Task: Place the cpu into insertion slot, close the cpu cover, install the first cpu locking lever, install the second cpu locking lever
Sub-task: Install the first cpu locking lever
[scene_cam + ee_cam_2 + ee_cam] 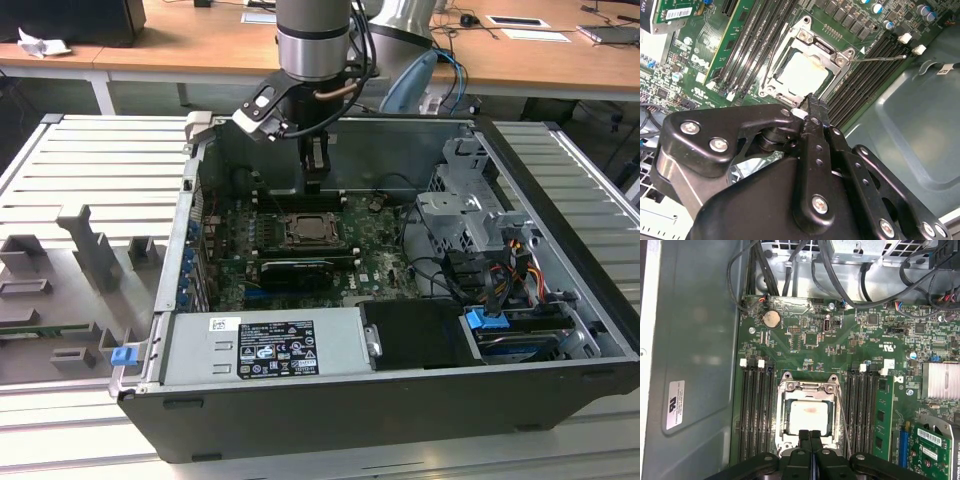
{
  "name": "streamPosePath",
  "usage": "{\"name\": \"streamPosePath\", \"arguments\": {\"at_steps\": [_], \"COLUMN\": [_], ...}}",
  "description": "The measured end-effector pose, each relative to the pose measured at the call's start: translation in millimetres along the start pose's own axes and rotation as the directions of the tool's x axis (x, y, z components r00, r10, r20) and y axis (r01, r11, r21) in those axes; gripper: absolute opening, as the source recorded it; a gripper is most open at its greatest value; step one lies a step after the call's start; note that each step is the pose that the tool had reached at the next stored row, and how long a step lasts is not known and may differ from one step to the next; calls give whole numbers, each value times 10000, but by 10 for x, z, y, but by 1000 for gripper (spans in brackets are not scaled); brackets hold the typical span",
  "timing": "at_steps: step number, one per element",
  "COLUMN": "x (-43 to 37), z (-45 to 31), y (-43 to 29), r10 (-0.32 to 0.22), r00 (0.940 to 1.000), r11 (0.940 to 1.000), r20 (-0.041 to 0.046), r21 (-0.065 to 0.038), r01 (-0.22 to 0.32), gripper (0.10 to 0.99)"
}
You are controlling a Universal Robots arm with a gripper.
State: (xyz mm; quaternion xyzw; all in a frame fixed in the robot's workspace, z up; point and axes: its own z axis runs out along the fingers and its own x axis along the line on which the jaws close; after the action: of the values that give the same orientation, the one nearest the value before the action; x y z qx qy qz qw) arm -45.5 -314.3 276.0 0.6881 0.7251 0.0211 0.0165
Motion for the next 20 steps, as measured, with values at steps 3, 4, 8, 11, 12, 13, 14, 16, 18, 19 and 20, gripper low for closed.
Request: {"name": "streamPosePath", "arguments": {"at_steps": [3,4,8,11,12,13,14,16,18,19,20], "x": [0,0,0,0,0,0,0,0,0,0,0], "z": [-5,-7,-17,-23,-26,-28,-31,-37,-43,-46,-49], "y": [0,0,1,1,1,2,2,2,2,3,3], "r10": [0,0,0,0,0,0,0,0,0,0,0], "r00": [10000,10000,10000,10000,10000,10000,10000,10000,10000,10000,10000], "r11": [10000,10000,10000,10000,10000,10000,10000,10000,10000,10000,10000], "r20": [0,0,1,0,0,0,0,0,0,0,0], "r21": [-1,0,0,0,0,0,-1,0,-1,0,-1], "r01": [0,0,0,0,0,0,0,0,0,0,0], "gripper": [106,106,106,106,106,106,106,106,106,106,106]}}
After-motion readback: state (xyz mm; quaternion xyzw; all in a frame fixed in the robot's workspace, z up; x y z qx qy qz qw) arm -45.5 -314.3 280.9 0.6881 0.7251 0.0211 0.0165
